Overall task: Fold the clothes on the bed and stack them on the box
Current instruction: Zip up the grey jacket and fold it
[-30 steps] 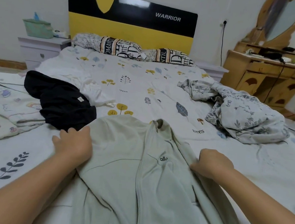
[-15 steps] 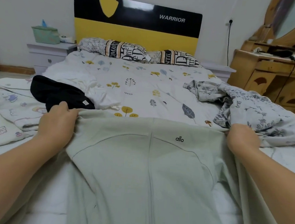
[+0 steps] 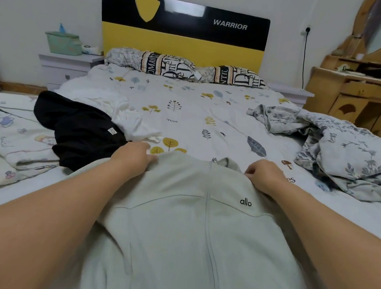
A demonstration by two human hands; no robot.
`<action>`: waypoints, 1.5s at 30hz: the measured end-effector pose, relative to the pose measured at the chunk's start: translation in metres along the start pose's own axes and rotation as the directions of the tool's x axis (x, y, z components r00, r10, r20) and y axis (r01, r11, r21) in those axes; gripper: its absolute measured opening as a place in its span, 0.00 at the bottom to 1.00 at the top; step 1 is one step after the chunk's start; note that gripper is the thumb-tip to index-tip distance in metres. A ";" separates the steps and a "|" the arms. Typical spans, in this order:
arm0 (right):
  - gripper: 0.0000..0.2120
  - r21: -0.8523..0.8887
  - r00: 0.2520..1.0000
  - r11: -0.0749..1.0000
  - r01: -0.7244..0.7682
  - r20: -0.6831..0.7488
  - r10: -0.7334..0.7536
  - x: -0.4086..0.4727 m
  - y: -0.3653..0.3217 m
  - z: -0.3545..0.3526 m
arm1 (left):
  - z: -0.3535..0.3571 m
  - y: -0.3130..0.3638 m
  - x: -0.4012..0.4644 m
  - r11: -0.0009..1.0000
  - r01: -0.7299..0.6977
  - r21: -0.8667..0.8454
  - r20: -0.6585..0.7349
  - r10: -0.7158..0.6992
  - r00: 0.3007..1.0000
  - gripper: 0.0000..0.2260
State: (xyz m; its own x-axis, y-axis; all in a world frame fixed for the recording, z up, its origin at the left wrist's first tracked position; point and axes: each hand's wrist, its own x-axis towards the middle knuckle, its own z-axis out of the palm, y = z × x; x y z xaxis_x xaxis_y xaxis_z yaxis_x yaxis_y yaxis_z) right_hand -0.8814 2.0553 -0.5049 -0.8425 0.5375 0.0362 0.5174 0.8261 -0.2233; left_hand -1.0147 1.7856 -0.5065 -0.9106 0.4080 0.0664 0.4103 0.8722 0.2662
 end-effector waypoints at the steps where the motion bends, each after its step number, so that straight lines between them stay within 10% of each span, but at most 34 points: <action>1: 0.12 0.000 1.000 1.000 0.005 -0.012 -0.005 0.004 -0.002 0.000 | 0.001 0.001 0.005 1.000 0.001 0.010 -0.008 -0.001 1.000 0.16; 8: 0.17 0.364 0.889 0.904 -0.227 -0.302 0.345 0.035 -0.017 -0.006 | 0.006 0.015 0.011 0.981 0.030 -0.191 -0.482 -0.121 0.868 0.12; 12: 0.20 0.497 0.940 0.854 -0.155 -0.192 0.282 0.032 -0.037 0.015 | 0.019 0.031 0.004 0.989 0.100 -0.114 -0.281 -0.128 0.951 0.24; 16: 0.29 0.008 0.994 1.000 0.012 -0.112 -0.011 0.008 -0.049 0.048 | 0.044 0.040 -0.009 0.969 -0.197 0.148 -0.164 0.220 0.962 0.27; 20: 0.33 -0.127 0.990 0.990 0.054 0.136 -0.037 0.010 -0.039 0.071 | 0.073 0.027 -0.013 0.971 -0.222 0.088 0.133 0.210 0.969 0.27; 27: 0.29 -0.179 0.985 0.971 0.159 0.090 -0.145 -0.027 -0.053 0.036 | 0.043 0.036 -0.036 0.938 -0.240 0.249 0.046 0.236 0.971 0.24; 37: 0.16 0.243 0.847 0.816 0.524 -0.057 -0.528 -0.230 -0.113 0.000 | -0.022 -0.017 -0.176 0.998 -0.030 -0.064 -0.122 0.022 0.992 0.07; 45: 0.32 0.276 0.802 0.849 0.450 0.294 -0.520 -0.340 -0.140 -0.002 | -0.021 -0.026 -0.213 0.950 0.191 -0.248 0.125 -0.164 0.978 0.15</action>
State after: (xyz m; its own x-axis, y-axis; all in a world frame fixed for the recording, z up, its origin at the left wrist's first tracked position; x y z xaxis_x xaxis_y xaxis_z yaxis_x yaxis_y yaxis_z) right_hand -0.6669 1.7569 -0.4837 -0.9888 -0.0487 -0.1408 0.0188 0.8966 -0.4424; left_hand -0.8324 1.6705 -0.5074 -0.9519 0.2899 -0.0991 0.2032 0.8394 0.5042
